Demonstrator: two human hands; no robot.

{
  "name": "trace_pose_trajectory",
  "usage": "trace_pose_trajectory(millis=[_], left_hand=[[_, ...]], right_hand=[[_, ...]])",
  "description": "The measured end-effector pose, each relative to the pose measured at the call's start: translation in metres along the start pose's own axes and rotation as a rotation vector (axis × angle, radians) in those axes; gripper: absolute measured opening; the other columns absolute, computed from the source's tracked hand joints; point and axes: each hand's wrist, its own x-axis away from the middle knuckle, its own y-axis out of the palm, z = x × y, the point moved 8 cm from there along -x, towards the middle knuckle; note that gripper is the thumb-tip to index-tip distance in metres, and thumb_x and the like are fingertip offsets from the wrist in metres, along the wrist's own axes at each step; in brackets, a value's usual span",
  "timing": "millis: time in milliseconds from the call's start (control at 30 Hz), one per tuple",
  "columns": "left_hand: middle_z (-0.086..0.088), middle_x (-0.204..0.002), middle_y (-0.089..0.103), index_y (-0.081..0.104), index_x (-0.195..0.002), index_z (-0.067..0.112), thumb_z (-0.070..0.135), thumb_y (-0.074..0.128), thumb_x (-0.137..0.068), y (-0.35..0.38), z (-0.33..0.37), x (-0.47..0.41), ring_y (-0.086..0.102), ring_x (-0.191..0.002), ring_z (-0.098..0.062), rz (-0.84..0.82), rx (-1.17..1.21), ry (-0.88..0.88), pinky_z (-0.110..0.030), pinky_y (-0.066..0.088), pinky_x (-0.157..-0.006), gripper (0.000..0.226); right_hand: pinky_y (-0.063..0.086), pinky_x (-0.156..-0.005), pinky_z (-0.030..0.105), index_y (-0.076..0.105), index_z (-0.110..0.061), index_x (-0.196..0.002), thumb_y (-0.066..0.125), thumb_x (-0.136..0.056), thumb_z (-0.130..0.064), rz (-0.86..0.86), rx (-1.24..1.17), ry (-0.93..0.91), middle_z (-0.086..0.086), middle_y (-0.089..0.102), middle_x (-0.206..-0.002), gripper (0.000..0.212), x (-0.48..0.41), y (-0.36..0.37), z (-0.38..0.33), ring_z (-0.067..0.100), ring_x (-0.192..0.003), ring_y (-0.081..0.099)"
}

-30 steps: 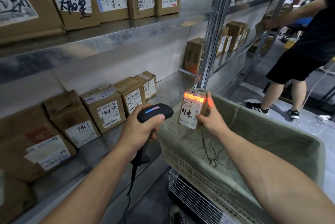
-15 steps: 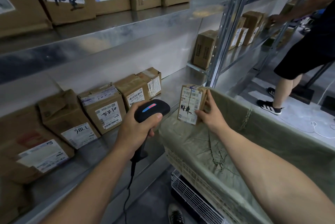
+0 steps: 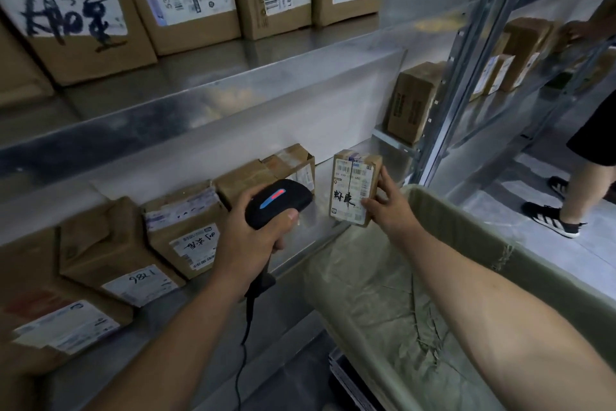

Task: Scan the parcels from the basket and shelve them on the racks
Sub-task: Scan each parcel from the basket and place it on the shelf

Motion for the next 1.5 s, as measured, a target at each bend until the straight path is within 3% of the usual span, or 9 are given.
trace_pose_trajectory(millis=[133, 267, 433, 600, 700, 833, 1067, 1367, 1500], left_hand=[[-0.003, -0.096, 0.069, 0.061, -0.121, 0.03, 0.014, 0.078, -0.088, 0.006, 0.003, -0.017, 0.064, -0.064, -0.018, 0.025, -0.032, 0.006, -0.031, 0.059, -0.062, 0.04], [-0.001, -0.105, 0.068, 0.062, -0.12, 0.032, 0.031, 0.081, -0.072, 0.011, 0.004, -0.029, 0.068, -0.07, -0.009, 0.043, -0.024, 0.003, -0.024, 0.057, -0.059, 0.052], [-0.002, -0.108, 0.069, 0.064, -0.116, 0.038, 0.03, 0.082, -0.074, 0.015, 0.004, -0.042, 0.071, -0.076, -0.012, 0.075, -0.015, 0.013, -0.026, 0.058, -0.061, 0.047], [-0.005, -0.108, 0.07, 0.064, -0.121, 0.034, 0.032, 0.079, -0.07, 0.014, -0.003, -0.048, 0.071, -0.075, -0.013, 0.103, -0.017, -0.006, -0.027, 0.058, -0.061, 0.053], [-0.013, -0.108, 0.07, 0.062, -0.128, 0.026, 0.027, 0.083, -0.076, 0.01, -0.007, -0.052, 0.068, -0.07, -0.015, 0.12, -0.002, -0.03, -0.024, 0.055, -0.058, 0.056], [-0.011, -0.097, 0.072, 0.063, -0.125, 0.03, 0.032, 0.079, -0.071, 0.006, -0.007, -0.055, 0.065, -0.063, -0.019, 0.126, -0.009, -0.039, -0.027, 0.055, -0.059, 0.056], [-0.005, -0.093, 0.073, 0.065, -0.121, 0.036, 0.03, 0.079, -0.071, -0.001, -0.006, -0.062, 0.066, -0.067, -0.022, 0.15, -0.012, -0.025, -0.033, 0.056, -0.06, 0.052], [-0.002, -0.091, 0.073, 0.065, -0.123, 0.035, 0.029, 0.078, -0.073, 0.001, -0.007, -0.071, 0.066, -0.066, -0.023, 0.153, -0.032, -0.021, -0.034, 0.057, -0.061, 0.052], [-0.003, -0.096, 0.074, 0.065, -0.123, 0.035, 0.031, 0.08, -0.071, 0.005, -0.007, -0.072, 0.068, -0.072, -0.023, 0.156, -0.036, -0.022, -0.032, 0.058, -0.063, 0.054]], right_hand=[[0.054, -0.096, 0.06, 0.037, -0.054, -0.147, 0.059, -0.096, 0.003, -0.035, -0.041, 0.025, -0.011, 0.062, -0.133, 0.08, -0.031, 0.002, 0.006, 0.027, -0.13, 0.057], [0.054, -0.094, 0.061, 0.039, -0.066, -0.138, 0.057, -0.096, 0.005, -0.054, -0.039, 0.045, -0.015, 0.06, -0.13, 0.085, -0.052, 0.007, 0.011, 0.026, -0.134, 0.053], [0.051, -0.099, 0.063, 0.021, -0.055, -0.152, 0.057, -0.098, 0.0, -0.077, 0.033, 0.098, -0.013, 0.051, -0.143, 0.086, -0.07, 0.011, 0.022, 0.023, -0.139, 0.047], [0.049, -0.102, 0.062, 0.016, -0.051, -0.155, 0.057, -0.098, 0.0, -0.056, 0.062, 0.095, -0.004, 0.05, -0.151, 0.087, -0.083, 0.015, 0.029, 0.025, -0.139, 0.048], [0.051, -0.101, 0.059, 0.017, -0.047, -0.156, 0.059, -0.093, 0.007, -0.039, 0.039, 0.073, -0.002, 0.053, -0.146, 0.093, -0.089, 0.02, 0.029, 0.023, -0.134, 0.052], [0.052, -0.101, 0.056, 0.022, -0.046, -0.155, 0.068, -0.089, 0.006, -0.02, 0.045, 0.053, -0.004, 0.058, -0.138, 0.096, -0.094, 0.027, 0.033, 0.022, -0.129, 0.056], [0.054, -0.1, 0.049, 0.04, -0.035, -0.151, 0.067, -0.091, 0.0, 0.007, 0.192, -0.022, -0.009, 0.066, -0.124, 0.074, -0.114, 0.036, 0.027, 0.016, -0.115, 0.062], [0.054, -0.1, 0.045, 0.042, -0.033, -0.149, 0.073, -0.088, -0.003, -0.077, 0.177, 0.005, -0.004, 0.065, -0.13, 0.075, -0.13, 0.039, 0.028, 0.017, -0.122, 0.06], [0.055, -0.099, 0.043, 0.047, -0.033, -0.144, 0.07, -0.089, 0.001, -0.075, 0.176, 0.007, -0.009, 0.065, -0.127, 0.069, -0.141, 0.04, 0.031, 0.003, -0.109, 0.061]])
